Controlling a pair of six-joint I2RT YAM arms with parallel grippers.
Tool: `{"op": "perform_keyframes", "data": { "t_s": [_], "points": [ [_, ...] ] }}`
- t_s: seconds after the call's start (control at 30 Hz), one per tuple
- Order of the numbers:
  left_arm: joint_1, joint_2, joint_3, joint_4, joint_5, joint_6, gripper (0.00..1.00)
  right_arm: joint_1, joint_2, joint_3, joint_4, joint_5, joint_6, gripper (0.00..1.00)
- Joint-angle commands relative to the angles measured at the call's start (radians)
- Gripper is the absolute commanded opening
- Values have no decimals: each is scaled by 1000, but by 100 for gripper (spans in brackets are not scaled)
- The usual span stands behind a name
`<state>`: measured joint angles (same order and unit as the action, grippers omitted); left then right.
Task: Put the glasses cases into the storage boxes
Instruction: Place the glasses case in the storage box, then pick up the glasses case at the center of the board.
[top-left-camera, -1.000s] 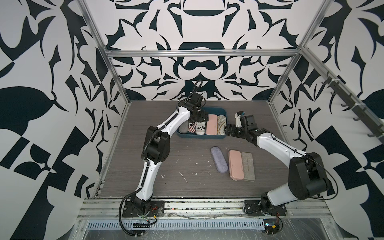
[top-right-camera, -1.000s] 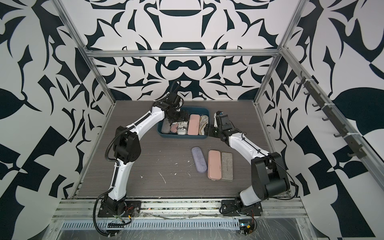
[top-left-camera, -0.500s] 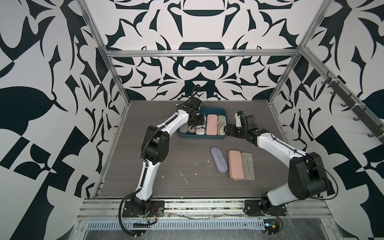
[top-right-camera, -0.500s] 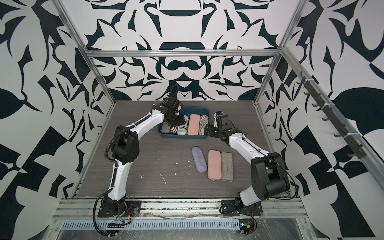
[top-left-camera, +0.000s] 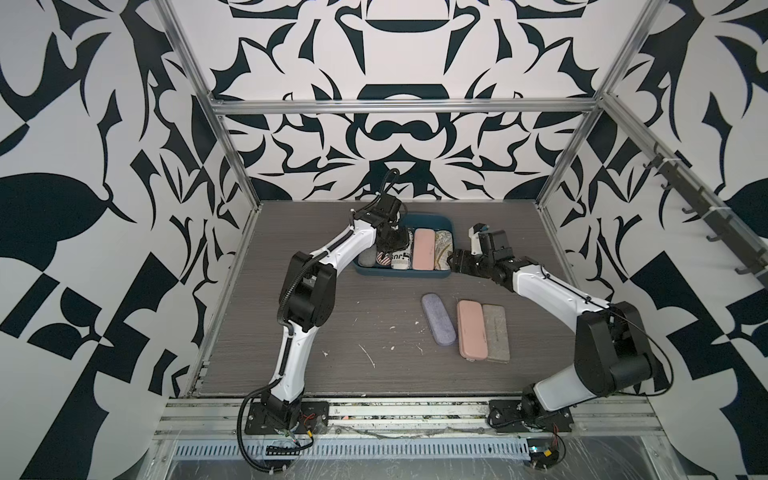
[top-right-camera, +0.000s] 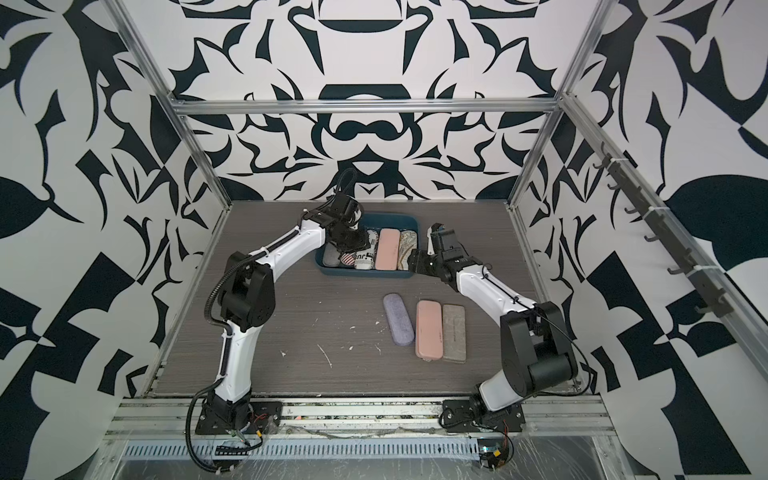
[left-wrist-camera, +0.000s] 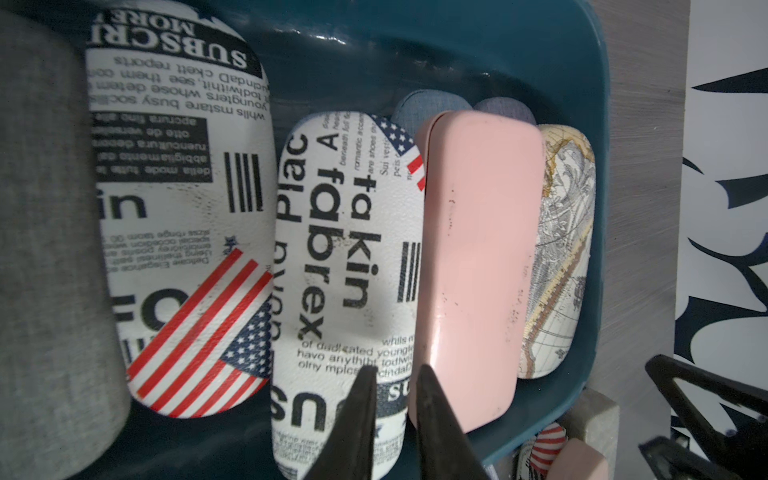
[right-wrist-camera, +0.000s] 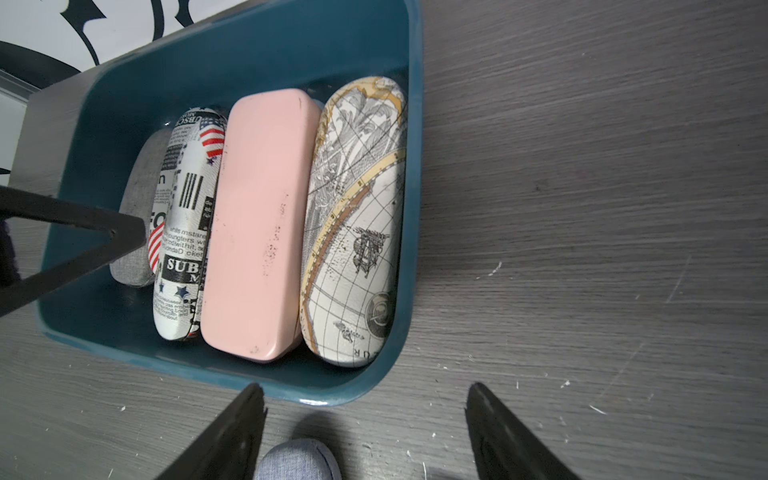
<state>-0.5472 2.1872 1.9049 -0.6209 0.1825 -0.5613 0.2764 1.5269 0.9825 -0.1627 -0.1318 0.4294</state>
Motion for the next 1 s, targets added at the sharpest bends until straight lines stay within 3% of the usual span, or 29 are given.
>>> {"op": "perform_keyframes", "data": {
  "t_s": [0.0, 0.37, 0.57, 0.67, 0.8, 0.97],
  "points": [
    [-2, 5, 2, 6, 23, -12, 20, -3, -13, 31, 3, 1, -10, 79],
    [-17, 36, 36, -1, 57, -14, 19, -3, -19, 31, 2, 4, -12, 79],
    [-40, -24, 44, 10, 58, -2, 23, -5, -41, 21, 11, 4, -15, 79],
    [-67, -91, 36, 7, 45, 1, 32, -5, -56, 15, 16, 10, -17, 79],
    [-143, -194, -17, -59, -25, 4, 54, -6, -68, 14, 9, 26, -20, 79],
    [-240, -339, -202, -103, -99, -80, 77, -12, -75, 14, 4, 49, -19, 79]
  ]
}}
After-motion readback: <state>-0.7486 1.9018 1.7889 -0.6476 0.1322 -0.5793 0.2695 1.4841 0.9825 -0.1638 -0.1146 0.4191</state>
